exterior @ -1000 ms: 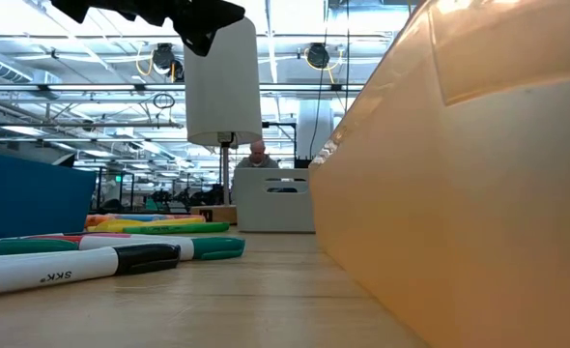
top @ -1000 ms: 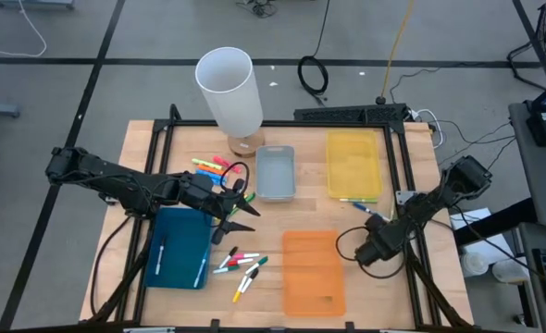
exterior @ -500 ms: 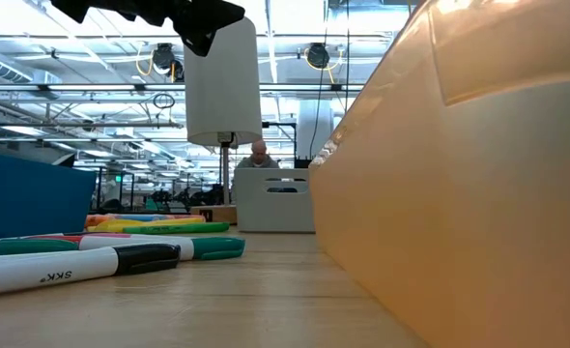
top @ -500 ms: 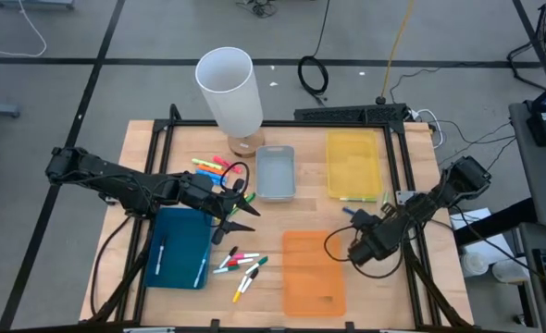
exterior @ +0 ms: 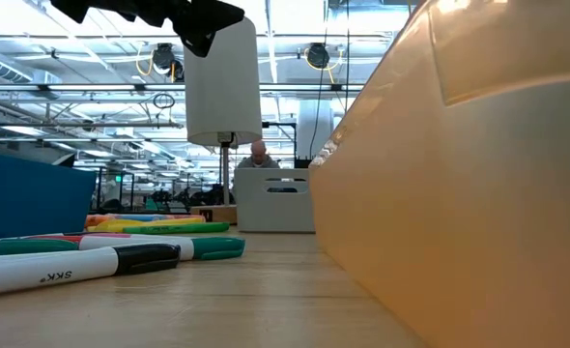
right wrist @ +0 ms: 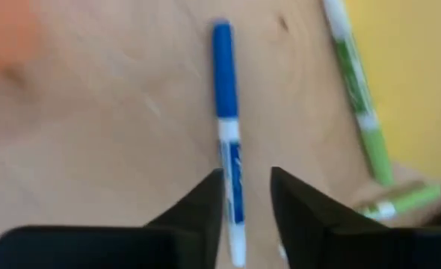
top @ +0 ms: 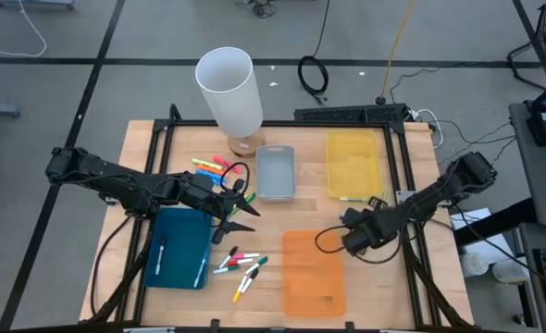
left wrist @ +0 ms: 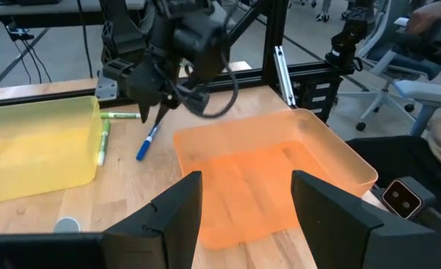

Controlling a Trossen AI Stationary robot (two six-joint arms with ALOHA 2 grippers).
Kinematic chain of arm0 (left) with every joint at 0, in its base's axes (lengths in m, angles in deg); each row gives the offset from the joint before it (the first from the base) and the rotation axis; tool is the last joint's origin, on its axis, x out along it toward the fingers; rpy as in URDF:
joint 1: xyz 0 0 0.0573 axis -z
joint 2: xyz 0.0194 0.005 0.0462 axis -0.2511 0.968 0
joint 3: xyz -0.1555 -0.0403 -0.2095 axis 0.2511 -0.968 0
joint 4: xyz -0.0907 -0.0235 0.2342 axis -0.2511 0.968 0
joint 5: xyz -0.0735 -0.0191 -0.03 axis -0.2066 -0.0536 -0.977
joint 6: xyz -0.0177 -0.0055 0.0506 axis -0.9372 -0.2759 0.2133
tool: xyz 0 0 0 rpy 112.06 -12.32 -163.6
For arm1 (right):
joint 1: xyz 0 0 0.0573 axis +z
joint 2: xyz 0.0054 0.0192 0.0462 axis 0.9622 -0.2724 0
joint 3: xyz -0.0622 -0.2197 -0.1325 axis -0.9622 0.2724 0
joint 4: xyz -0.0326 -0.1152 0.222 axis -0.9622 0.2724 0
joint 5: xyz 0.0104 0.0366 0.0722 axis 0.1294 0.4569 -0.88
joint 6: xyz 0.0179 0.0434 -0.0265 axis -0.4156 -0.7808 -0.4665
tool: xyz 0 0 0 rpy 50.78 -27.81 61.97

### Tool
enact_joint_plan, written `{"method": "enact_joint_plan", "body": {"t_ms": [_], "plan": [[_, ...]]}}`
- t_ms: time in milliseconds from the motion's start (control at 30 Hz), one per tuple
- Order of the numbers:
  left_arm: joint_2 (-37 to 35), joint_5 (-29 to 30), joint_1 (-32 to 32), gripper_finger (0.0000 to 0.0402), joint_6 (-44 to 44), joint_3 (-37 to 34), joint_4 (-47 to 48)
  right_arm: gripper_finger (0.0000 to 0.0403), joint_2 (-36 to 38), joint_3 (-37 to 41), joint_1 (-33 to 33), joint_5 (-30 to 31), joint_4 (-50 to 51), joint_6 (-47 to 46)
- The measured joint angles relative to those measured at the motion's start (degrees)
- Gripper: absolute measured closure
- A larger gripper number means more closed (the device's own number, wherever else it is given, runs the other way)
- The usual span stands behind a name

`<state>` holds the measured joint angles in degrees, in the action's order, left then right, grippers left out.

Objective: Pick & Place Markers
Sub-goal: Put the blue marker pen into the blue bin

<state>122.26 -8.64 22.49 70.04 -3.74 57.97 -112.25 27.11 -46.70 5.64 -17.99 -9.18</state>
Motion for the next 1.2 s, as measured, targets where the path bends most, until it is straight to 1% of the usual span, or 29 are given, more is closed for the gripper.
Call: {"method": "enact_joint_plan", "body": {"t_ms": [100,200,333,433,500,567,767,867,1033,1067,1100,1200], "plan": [[0.0,0.0,0.0,0.019,0.0,0.0,0.0,0.0244,2.1,0.0,-1.2,-2.3,-2.6,3.7],[0.0,0.0,0.0,0.019,0.0,0.0,0.1,0.0217,3.2,0.7,-2.3,-4.4,-4.7,5.5],[0.0,0.0,0.0,0.019,-0.1,0.0,0.1,0.021,3.2,4.4,-3.5,-4.8,-7.2,6.4],[0.0,0.0,0.0,0.019,-0.3,0.0,0.1,0.0215,3.2,8.6,-4.1,-8.3,-14.8,6.3],[0.0,0.0,0.0,0.019,-0.2,0.0,0.2,0.0221,3.5,11.0,-4.2,-9.4,-18.8,5.8],[0.0,0.0,0.0,0.019,0.0,0.0,0.2,0.0227,3.6,13.0,-4.1,-10.7,-20.6,4.8],[0.0,0.0,0.0,0.019,-0.1,0.0,0.4,0.0252,3.3,14.1,-3.8,-11.6,-19.9,2.3],[0.0,0.1,0.0,0.019,-0.3,0.0,0.4,0.0284,3.3,14.1,-3.8,-12.3,-20.0,1.5],[0.0,0.1,0.0,0.019,-0.2,0.0,0.4,0.0373,3.2,14.1,-3.8,-13.5,-20.1,0.4],[0.0,0.1,0.0,0.019,-0.2,0.0,0.4,0.0383,3.2,14.1,-3.8,-13.5,-20.2,0.4],[0.0,0.1,0.0,0.019,-0.3,0.0,0.4,0.0388,3.2,14.1,-3.8,-13.6,-20.4,0.6],[0.0,0.1,0.0,0.019,-1.2,0.0,0.4,0.0382,3.9,13.9,-3.8,-13.5,-20.5,0.4]]}}
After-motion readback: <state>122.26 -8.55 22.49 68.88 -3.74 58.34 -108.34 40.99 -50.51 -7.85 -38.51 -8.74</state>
